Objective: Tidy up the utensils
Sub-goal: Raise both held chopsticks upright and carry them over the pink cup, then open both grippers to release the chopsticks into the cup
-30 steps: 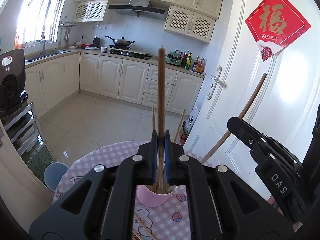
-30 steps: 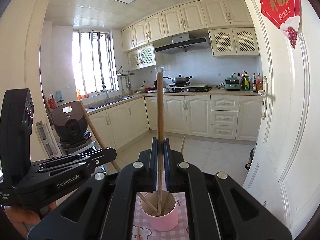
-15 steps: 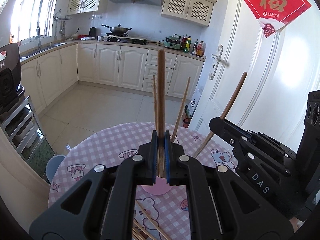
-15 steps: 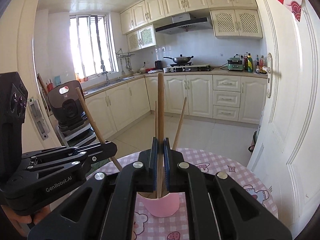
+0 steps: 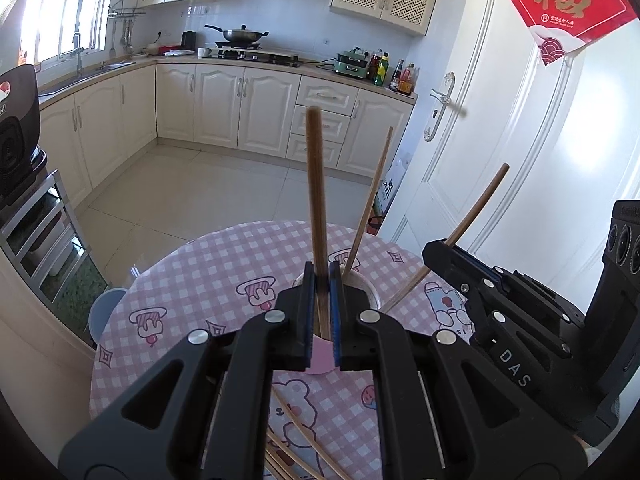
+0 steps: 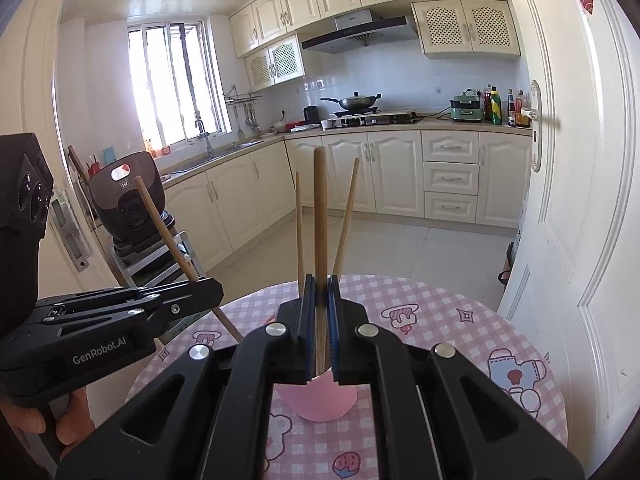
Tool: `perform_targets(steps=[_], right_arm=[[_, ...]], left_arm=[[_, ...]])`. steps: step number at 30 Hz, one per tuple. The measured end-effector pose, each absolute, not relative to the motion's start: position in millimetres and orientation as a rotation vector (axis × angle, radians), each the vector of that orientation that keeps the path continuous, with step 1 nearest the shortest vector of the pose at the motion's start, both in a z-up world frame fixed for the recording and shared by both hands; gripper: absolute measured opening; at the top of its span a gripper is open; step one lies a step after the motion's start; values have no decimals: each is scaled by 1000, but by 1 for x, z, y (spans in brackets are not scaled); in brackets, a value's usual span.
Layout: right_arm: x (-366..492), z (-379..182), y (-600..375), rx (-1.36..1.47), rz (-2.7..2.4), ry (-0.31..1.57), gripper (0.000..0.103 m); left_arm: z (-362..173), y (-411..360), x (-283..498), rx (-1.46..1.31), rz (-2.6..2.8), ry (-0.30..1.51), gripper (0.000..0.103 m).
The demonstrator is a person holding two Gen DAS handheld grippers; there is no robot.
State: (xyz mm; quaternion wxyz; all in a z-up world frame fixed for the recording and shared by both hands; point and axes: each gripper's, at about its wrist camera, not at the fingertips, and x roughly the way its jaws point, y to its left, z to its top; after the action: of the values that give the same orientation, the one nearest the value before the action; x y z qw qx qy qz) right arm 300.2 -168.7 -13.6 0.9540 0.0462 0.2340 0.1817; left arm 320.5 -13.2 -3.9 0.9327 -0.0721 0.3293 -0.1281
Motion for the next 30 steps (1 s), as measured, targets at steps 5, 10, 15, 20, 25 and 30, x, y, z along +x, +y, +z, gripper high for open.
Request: perform_targets(steps=[5, 10, 15, 20, 25, 30], right_arm=[[298, -14, -170, 98, 371, 478, 7], [296, -13, -174, 118, 371, 483, 10], [289, -10, -176, 117, 376, 477, 20], [280, -9, -178, 122, 373, 466, 31], [269, -8, -180, 122, 377, 446, 41], [257, -9, -183, 128, 381, 439, 44]], left_arm=[[-4, -13, 318, -142, -257, 682, 7], [-1, -14, 312, -130, -244, 677, 15], [5, -13, 298, -106, -205, 619, 60], [10, -9, 283, -103, -181, 588, 68], [13, -2, 264, -88, -145, 542, 80], [12, 12, 246, -101, -130, 529, 85]])
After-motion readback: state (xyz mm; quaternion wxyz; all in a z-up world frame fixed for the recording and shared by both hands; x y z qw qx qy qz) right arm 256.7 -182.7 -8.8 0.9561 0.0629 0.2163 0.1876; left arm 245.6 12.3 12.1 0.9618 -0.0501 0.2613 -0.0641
